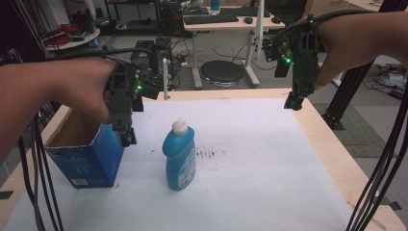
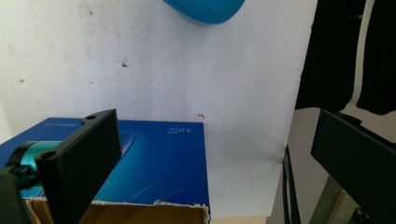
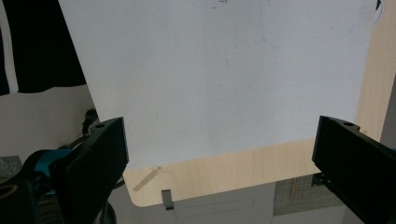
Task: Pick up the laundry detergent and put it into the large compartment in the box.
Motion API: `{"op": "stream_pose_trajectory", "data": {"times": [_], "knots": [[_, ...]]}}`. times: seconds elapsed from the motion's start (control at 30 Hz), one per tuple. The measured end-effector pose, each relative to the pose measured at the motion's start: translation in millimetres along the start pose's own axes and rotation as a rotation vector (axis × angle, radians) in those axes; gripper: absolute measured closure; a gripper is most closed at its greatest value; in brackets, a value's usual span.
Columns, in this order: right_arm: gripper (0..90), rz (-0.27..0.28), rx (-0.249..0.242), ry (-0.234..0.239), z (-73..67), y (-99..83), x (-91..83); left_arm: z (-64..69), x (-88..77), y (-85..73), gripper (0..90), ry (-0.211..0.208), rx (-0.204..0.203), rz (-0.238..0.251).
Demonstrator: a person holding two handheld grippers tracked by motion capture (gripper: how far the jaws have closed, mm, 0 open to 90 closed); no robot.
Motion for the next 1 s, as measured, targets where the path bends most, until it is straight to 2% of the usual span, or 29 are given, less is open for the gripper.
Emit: {"op": "stream_pose_trajectory", "data": {"times": [0.1,0.27,0.47,0.63,0.7,0.73,0.77,0.83,0.9,0.93,1.0], "knots": [[2.6,-0.006,-0.007,-0.001,0.1,-0.1,0.9,1.4,-0.4,0.0,1.7,0.007,-0.02,-0.008],[2.6,0.006,-0.015,-0.009,-1.0,0.9,-0.6,6.7,0.1,-0.1,1.7,0.013,-0.099,-0.01],[2.6,0.003,-0.018,-0.016,-3.1,0.2,-0.2,14.0,0.2,1.8,1.7,-0.033,-0.16,-0.012],[2.6,0.006,-0.018,-0.017,-3.1,-1.8,0.7,18.2,-0.9,6.2,1.7,-0.047,-0.215,0.016],[2.6,0.005,-0.021,-0.016,-1.9,-2.6,1.5,18.6,-0.4,7.7,1.7,-0.042,-0.25,0.028],[2.6,0.008,-0.019,-0.017,-1.3,-2.6,2.3,18.4,-0.1,8.1,1.7,-0.042,-0.277,0.032],[2.6,0.005,-0.014,-0.016,-1.1,-2.7,2.7,18.4,0.8,8.5,1.7,-0.055,-0.32,0.038],[2.6,0.009,-0.018,-0.018,0.1,-1.8,3.4,18.2,1.4,8.8,1.7,-0.069,-0.372,0.041],[2.6,0.007,-0.018,-0.017,0.2,-1.3,3.4,18.3,1.4,9.2,1.7,-0.064,-0.387,0.044],[2.6,0.009,-0.019,-0.017,0.1,-0.8,3.6,17.1,1.7,10.0,1.7,-0.047,-0.406,0.054],[2.6,0.015,-0.025,-0.023,-0.9,1.0,3.1,17.0,2.7,10.8,1.7,-0.055,-0.425,0.073]]}}
Point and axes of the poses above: each handheld gripper's, and its own axes: x roughly forward along the jaws, y roughly out of its top, z roughly to its right, the point moved 4 cm from there along x, roughly forward along the jaws, and after that the axes turned 8 degrees about x, right-handed, at the moved point
